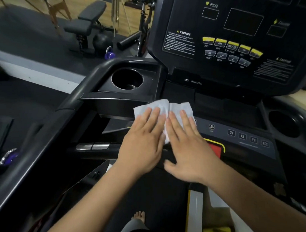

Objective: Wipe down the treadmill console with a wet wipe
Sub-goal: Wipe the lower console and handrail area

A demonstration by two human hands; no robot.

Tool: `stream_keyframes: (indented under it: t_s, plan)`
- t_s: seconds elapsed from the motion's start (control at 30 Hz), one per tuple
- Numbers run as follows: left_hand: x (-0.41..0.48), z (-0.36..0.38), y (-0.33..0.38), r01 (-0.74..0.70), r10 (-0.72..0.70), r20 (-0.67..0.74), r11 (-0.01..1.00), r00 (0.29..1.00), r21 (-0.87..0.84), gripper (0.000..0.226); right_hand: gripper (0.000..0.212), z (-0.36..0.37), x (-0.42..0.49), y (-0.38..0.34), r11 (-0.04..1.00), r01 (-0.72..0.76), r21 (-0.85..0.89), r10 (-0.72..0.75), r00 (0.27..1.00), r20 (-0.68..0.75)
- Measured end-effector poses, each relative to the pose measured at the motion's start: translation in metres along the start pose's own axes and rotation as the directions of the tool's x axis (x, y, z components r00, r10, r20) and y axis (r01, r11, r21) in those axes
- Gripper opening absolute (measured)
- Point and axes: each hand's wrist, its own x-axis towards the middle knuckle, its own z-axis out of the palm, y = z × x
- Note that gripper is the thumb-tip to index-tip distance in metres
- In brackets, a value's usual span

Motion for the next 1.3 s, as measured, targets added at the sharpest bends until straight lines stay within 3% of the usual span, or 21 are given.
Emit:
stream_keyframes:
  t_s: [0.07, 0.13, 0.23, 0.33, 0.5, 0.7, 0.93, 1.13, 1.2, 1.3]
  plan:
    - [0.011, 0.004, -0.006, -0.035, 0.034, 0.021, 0.999, 0.999, 0.032, 0.057, 0.109, 0.0, 0.018, -0.011, 0.998, -0.055, -0.012, 0.055, 0.998, -0.028]
    - [0.005, 0.0, -0.009, 0.093, -0.092, 0.076, 0.996, 0.993, -0.001, 0.062, 0.115, 0.001, 0.022, -0.02, 0.997, -0.071, -0.011, 0.071, 0.997, -0.028]
    - [-0.025, -0.009, -0.005, 0.256, -0.256, 0.003, 0.965, 0.967, -0.057, 0.053, 0.111, 0.011, -0.004, -0.028, 1.0, 0.025, 0.011, -0.025, 1.0, 0.001]
    - [-0.031, -0.012, -0.003, 0.263, -0.263, -0.012, 0.964, 0.965, -0.045, 0.049, 0.11, 0.016, -0.019, -0.013, 0.998, 0.054, -0.015, -0.054, 0.998, -0.014]
    - [0.009, -0.012, 0.0, 0.297, -0.296, 0.029, 0.948, 0.955, -0.117, 0.056, 0.117, 0.004, 0.021, -0.017, 0.993, -0.066, -0.096, 0.066, 0.998, -0.004]
    - [-0.023, -0.015, 0.001, 0.221, -0.224, -0.021, 0.97, 0.974, -0.099, 0.052, 0.109, 0.009, -0.023, -0.009, 0.997, 0.069, -0.041, -0.067, 0.997, 0.032]
    - [0.019, -0.003, 0.011, 0.163, -0.163, 0.015, 0.986, 0.986, 0.03, 0.055, 0.115, -0.004, 0.0, 0.015, 0.992, -0.1, -0.07, 0.105, 0.993, 0.062]
    - [-0.026, -0.007, 0.024, 0.108, -0.111, 0.02, 0.987, 0.994, 0.119, 0.052, 0.105, 0.002, -0.05, 0.016, 0.999, 0.015, 0.038, -0.017, 0.998, 0.057]
    - [-0.025, -0.011, 0.039, 0.121, -0.132, 0.071, 0.983, 0.989, 0.141, 0.057, 0.101, -0.002, -0.063, 0.037, 0.997, -0.065, 0.052, 0.063, 0.997, 0.046]
    - [0.009, -0.009, 0.066, 0.023, -0.042, 0.156, 0.992, 0.987, 0.124, 0.065, 0.102, -0.008, -0.061, 0.062, 0.974, -0.2, 0.11, 0.194, 0.979, 0.068]
